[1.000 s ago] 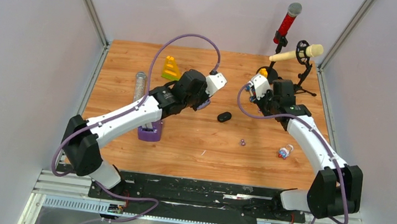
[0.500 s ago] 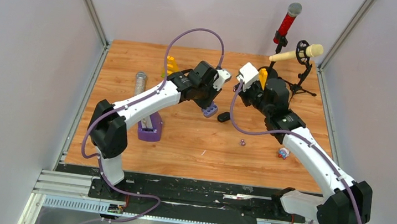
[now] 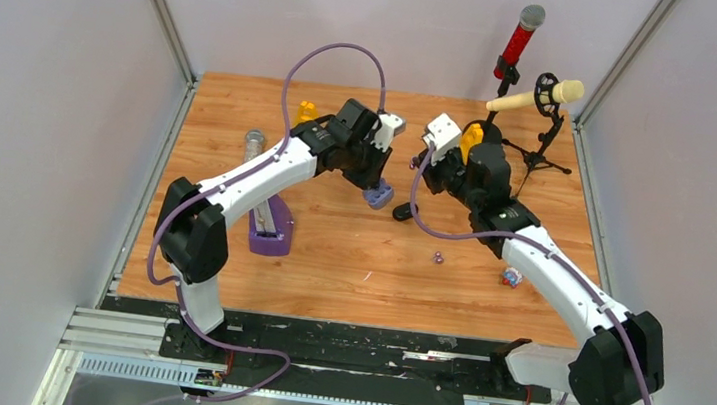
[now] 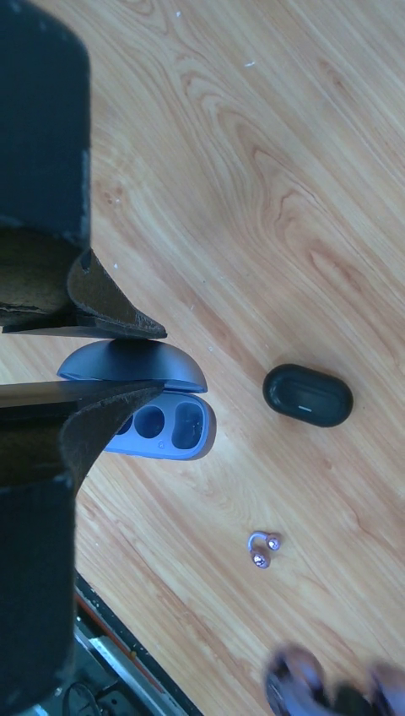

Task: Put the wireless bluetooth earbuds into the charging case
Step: Place the earbud in the charging case.

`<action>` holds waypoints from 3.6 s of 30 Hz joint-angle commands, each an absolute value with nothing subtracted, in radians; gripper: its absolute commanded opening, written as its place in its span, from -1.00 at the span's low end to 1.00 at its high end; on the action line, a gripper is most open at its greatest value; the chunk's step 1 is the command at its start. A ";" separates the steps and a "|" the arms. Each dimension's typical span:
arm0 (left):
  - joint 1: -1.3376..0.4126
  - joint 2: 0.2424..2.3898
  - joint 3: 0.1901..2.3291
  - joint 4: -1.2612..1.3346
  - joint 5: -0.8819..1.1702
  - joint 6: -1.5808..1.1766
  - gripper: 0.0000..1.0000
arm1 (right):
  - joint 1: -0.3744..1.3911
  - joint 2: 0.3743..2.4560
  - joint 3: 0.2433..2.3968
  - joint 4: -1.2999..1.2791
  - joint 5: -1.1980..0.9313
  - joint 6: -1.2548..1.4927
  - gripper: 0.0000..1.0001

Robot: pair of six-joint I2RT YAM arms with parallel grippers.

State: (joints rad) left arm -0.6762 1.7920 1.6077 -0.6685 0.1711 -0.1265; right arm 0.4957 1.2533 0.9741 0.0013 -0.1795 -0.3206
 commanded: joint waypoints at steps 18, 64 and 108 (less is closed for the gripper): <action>-0.680 1.667 1.578 -0.580 0.218 -0.163 -0.62 | 0.643 1.346 0.942 0.105 -0.154 -0.297 -0.78; -0.679 1.656 1.553 -0.569 0.164 -0.158 -0.61 | 0.710 1.364 0.926 0.137 -0.021 -0.354 -0.84; -0.670 1.630 1.559 -0.576 0.153 -0.155 -0.60 | 0.703 1.331 0.867 0.144 -0.065 -0.420 -0.51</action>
